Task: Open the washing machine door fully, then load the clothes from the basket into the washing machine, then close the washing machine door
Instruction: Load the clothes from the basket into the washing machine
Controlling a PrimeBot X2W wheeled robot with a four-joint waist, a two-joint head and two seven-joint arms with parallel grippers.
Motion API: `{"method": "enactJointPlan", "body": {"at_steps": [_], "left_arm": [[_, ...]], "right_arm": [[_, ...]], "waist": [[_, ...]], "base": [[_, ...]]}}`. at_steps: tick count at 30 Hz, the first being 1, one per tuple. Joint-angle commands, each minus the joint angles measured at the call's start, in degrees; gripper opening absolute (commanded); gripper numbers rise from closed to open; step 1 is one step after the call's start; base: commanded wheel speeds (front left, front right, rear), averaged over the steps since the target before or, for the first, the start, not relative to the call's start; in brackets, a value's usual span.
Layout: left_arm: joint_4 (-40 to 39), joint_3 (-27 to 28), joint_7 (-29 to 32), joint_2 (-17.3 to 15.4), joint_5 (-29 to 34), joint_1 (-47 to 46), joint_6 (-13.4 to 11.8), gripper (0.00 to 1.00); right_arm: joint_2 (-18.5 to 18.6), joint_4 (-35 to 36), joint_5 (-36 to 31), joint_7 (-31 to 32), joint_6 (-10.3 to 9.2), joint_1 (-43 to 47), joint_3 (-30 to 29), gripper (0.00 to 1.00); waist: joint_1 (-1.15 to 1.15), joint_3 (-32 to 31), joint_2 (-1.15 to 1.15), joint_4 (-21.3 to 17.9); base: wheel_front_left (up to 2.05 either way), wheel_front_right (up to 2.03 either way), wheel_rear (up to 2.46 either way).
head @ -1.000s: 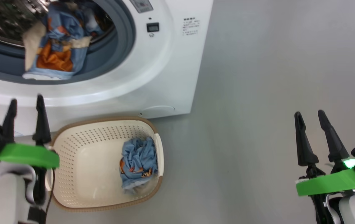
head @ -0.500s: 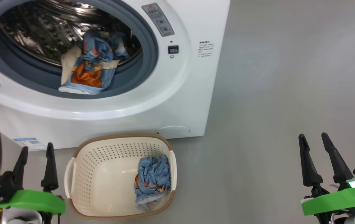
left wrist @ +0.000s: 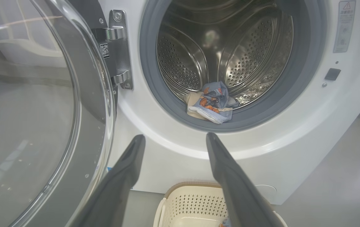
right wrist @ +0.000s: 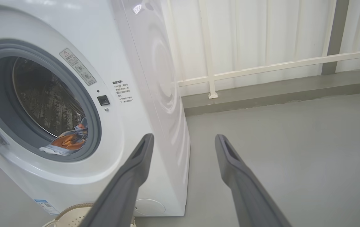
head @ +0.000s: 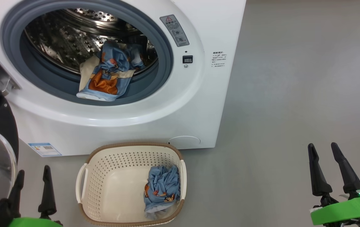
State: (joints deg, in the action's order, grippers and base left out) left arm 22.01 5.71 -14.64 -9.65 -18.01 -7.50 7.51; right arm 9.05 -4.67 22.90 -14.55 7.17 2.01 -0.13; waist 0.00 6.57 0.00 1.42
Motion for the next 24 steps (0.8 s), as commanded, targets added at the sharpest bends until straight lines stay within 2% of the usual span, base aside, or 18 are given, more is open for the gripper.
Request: {"method": "enactJointPlan", "body": {"at_steps": [1,17,24], "left_arm": [[-2.3,2.26,-0.36,-1.15,0.39,0.34,-0.02,1.0],[-4.82,1.77,-0.36,-0.58,1.34,1.38,-0.02,1.0],[-2.82,-0.78,-0.36,-1.91,0.88,-1.62,-0.02,1.0]], "right_arm": [[1.24,1.47,0.02,-0.45,0.32,0.1,0.85,1.0],[1.22,1.78,-0.14,-0.45,0.32,-0.08,0.65,1.0],[0.7,2.15,-0.25,-0.45,0.32,-0.85,1.0,1.0]], "waist": [[0.0,0.0,0.0,0.09],[0.0,1.32,0.0,0.3],[0.0,3.72,0.0,-0.56]], "base": [[0.0,0.0,0.0],[0.0,0.0,0.0],[0.0,0.0,0.0]]}}
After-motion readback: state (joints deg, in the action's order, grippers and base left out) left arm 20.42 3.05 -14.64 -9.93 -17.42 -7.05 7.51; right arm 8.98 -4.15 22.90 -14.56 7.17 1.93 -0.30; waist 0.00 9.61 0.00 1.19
